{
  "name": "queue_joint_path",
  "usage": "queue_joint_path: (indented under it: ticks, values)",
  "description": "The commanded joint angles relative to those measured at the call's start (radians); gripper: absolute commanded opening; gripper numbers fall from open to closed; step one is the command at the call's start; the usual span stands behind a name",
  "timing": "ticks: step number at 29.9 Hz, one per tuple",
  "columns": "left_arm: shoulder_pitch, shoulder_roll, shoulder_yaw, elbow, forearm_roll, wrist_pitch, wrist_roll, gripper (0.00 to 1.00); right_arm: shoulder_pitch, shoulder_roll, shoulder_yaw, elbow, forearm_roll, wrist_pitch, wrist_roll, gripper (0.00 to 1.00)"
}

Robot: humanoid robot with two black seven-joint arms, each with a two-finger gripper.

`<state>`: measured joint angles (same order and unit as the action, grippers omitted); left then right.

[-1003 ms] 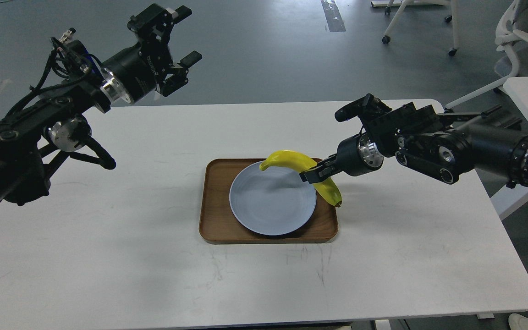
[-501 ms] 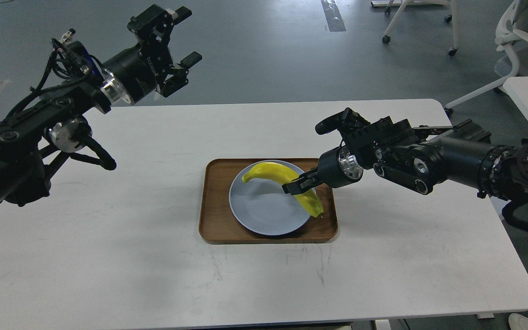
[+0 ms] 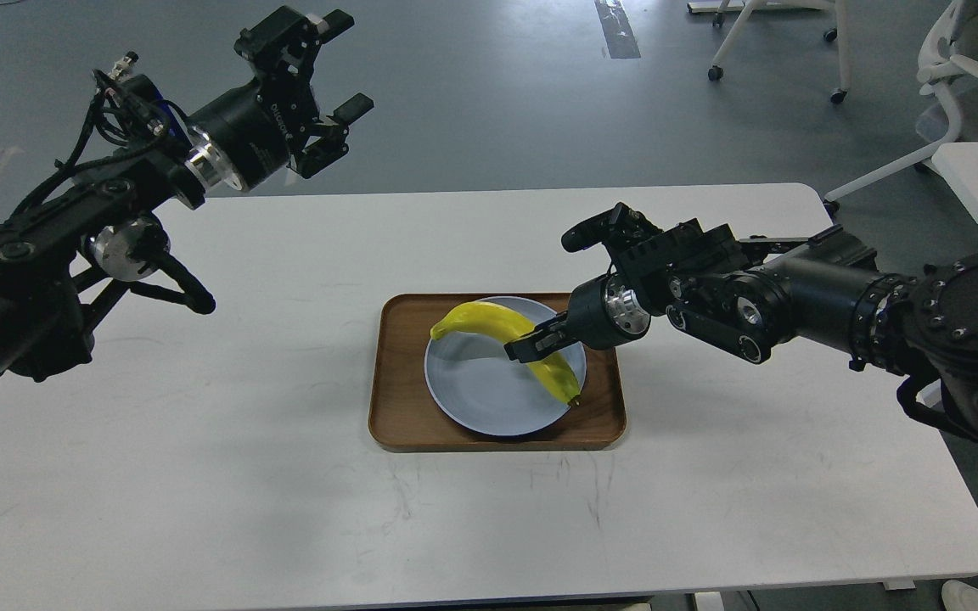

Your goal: Place banana on plate with both arms

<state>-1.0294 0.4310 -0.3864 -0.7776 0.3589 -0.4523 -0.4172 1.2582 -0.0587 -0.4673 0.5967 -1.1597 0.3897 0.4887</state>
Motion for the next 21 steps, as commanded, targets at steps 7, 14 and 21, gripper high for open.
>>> queue_joint_path:
  ticks: [7, 14, 21]
  values:
    - [0.0, 0.0, -0.002, 0.0, 0.0, 0.001, -0.002, 0.98, -0.002, 0.0, -0.002, 0.0, 0.012, 0.0, 0.0, 0.72]
    - [-0.001, 0.002, -0.002, 0.0, 0.0, 0.001, 0.0, 0.98, 0.012, -0.015, 0.007, 0.001, 0.07, 0.0, 0.0, 0.94]
    - [0.0, 0.009, -0.009, 0.0, 0.0, 0.0, -0.002, 0.98, 0.046, -0.173, 0.149, 0.003, 0.309, -0.002, 0.0, 0.97]
